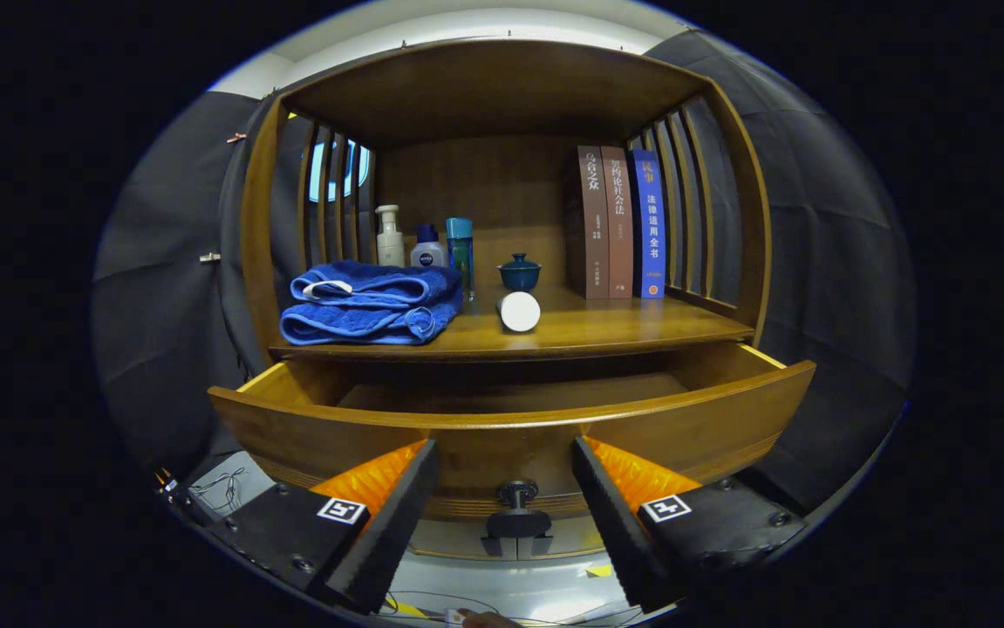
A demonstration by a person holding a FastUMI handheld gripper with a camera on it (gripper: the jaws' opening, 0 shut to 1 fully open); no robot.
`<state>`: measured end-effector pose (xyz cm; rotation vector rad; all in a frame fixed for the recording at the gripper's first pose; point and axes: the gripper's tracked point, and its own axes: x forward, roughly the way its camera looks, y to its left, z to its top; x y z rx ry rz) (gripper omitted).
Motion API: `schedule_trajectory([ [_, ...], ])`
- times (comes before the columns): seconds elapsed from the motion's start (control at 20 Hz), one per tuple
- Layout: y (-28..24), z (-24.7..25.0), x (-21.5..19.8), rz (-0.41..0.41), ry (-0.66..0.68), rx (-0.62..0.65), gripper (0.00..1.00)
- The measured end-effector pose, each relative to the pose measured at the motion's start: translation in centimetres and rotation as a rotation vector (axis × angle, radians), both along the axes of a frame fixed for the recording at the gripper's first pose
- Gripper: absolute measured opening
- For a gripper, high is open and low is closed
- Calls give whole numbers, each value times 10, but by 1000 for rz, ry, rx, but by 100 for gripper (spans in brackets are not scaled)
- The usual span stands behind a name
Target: Pull open the drawer, take out the items inside it, and place them on the countertop above the cabinet.
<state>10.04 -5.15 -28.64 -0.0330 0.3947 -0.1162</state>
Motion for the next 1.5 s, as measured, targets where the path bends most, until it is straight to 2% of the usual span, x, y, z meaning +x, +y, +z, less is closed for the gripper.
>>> schedule_trajectory([
  [0.3, -5, -7, 46, -3, -2, 11, 99],
  [0.5, -7, -9, 60, -5, -1, 23, 99],
  [1.3, -12, -8, 61, -16, 3, 3, 99],
  [1.5, -15, 5, 58, -29, -7, 5, 99],
])
